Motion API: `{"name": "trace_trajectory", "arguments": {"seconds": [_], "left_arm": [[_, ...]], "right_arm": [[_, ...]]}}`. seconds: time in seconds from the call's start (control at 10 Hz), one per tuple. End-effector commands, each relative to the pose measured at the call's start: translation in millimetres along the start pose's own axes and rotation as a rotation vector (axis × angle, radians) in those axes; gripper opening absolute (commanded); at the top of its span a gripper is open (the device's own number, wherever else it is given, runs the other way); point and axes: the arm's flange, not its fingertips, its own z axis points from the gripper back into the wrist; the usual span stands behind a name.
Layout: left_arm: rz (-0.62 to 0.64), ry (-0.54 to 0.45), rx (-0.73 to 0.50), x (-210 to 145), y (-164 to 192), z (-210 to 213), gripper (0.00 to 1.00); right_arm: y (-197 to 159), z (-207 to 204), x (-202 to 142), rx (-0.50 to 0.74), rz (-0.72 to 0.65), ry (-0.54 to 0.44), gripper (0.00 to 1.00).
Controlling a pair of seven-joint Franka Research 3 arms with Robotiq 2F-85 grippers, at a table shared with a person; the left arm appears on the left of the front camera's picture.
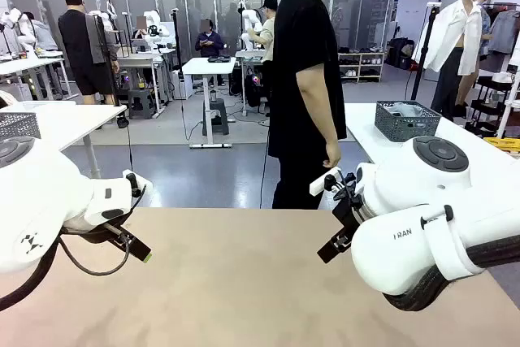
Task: Fold the towels and place them in the basket.
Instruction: When a person lays out a Towel with hook on the table, fold it in half twice.
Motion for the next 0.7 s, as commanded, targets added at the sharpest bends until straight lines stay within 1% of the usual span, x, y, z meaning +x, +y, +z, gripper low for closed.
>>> {"name": "trace_trajectory", "arguments": {"seconds": [0.0,0.6], "left_arm": [[0.000,0.000,0.000,0.1,-0.2,0.0,1.00],[0.000,0.000,0.000,0.1,-0.2,0.0,1.00]], "right_arm": [[0.0,0.0,0.0,0.000,0.000,0.000,1.00],[0.0,0.0,0.0,0.000,0.000,0.000,1.00]]}}
